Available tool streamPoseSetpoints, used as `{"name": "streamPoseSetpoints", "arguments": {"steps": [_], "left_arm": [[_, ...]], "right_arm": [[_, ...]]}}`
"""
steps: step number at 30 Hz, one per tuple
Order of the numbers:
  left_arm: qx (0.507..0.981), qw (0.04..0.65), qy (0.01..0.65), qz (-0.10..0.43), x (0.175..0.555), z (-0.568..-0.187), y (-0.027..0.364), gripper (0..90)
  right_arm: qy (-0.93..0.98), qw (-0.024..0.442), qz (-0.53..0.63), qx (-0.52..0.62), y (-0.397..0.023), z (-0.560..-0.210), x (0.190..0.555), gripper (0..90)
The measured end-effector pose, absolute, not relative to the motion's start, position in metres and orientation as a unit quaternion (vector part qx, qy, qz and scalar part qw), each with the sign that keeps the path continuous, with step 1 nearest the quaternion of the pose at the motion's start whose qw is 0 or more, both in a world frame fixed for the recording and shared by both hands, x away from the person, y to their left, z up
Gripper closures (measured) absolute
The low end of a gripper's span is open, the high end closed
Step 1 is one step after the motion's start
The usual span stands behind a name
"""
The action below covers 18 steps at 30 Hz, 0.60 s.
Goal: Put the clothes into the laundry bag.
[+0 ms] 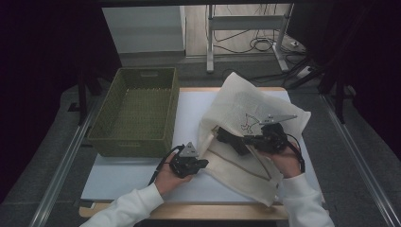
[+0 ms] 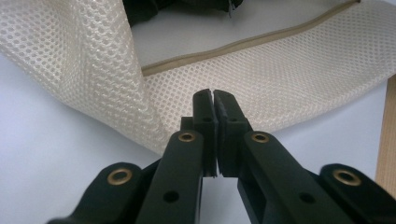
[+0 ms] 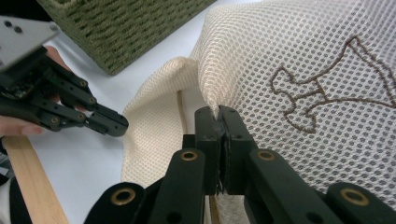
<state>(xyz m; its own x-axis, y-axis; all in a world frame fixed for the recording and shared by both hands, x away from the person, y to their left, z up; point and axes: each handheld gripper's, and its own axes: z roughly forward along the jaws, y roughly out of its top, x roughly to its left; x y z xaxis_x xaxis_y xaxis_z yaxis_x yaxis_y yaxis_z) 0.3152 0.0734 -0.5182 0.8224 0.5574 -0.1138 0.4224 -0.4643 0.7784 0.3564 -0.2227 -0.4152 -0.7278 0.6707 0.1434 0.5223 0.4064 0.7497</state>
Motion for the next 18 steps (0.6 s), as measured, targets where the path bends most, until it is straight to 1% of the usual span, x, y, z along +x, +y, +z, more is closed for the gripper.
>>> {"name": "streamPoseSetpoints", "arguments": {"steps": [6,11,18], "left_arm": [[0.853,0.43,0.284,0.08,0.314,-0.519,0.074,80.2],[0.852,0.43,0.285,0.086,0.312,-0.521,0.071,69.6],[0.852,0.433,0.282,0.081,0.311,-0.52,0.071,60.6]], "right_arm": [[0.84,0.086,0.401,0.356,-0.22,-0.425,0.356,87.0],[0.849,0.081,0.385,0.353,-0.214,-0.438,0.356,86.8],[0.862,0.07,0.361,0.349,-0.204,-0.455,0.356,86.6]]}}
